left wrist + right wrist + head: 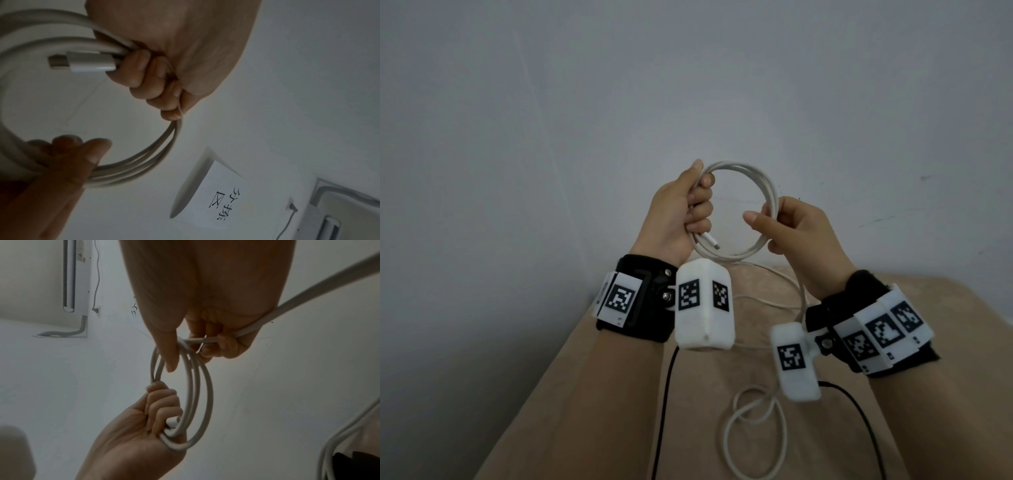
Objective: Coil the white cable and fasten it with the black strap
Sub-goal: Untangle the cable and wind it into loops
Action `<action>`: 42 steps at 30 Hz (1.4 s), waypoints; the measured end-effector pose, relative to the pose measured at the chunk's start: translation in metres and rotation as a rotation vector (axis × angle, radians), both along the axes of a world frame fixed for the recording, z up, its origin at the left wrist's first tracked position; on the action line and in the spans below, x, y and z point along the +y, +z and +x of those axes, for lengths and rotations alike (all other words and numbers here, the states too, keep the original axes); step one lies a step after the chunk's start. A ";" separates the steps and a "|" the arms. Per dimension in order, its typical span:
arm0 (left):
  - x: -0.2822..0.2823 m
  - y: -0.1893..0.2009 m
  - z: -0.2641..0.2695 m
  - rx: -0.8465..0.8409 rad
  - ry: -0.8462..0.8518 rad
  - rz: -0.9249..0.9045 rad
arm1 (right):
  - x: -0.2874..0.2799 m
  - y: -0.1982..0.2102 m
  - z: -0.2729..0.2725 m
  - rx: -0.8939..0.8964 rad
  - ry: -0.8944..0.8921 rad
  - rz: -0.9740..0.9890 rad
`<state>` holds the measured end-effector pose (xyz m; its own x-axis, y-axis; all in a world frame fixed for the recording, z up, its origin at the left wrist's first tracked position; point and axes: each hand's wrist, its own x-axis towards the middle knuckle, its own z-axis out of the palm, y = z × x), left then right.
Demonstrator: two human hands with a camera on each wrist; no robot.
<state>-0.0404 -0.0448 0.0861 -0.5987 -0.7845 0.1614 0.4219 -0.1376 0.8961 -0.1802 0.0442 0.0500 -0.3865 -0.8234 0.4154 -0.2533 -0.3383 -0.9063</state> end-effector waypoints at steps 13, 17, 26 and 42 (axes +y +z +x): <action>-0.005 -0.004 0.006 0.027 -0.151 0.057 | 0.003 0.003 -0.013 -0.173 0.026 -0.068; -0.007 -0.005 0.012 -0.001 -0.174 0.027 | 0.003 0.006 -0.018 -0.299 0.080 -0.070; -0.007 -0.007 0.012 -0.033 -0.173 0.066 | 0.003 0.007 -0.020 -0.364 0.108 -0.087; -0.004 -0.011 0.016 -0.364 -0.230 -0.089 | 0.005 0.002 -0.014 0.112 0.014 -0.029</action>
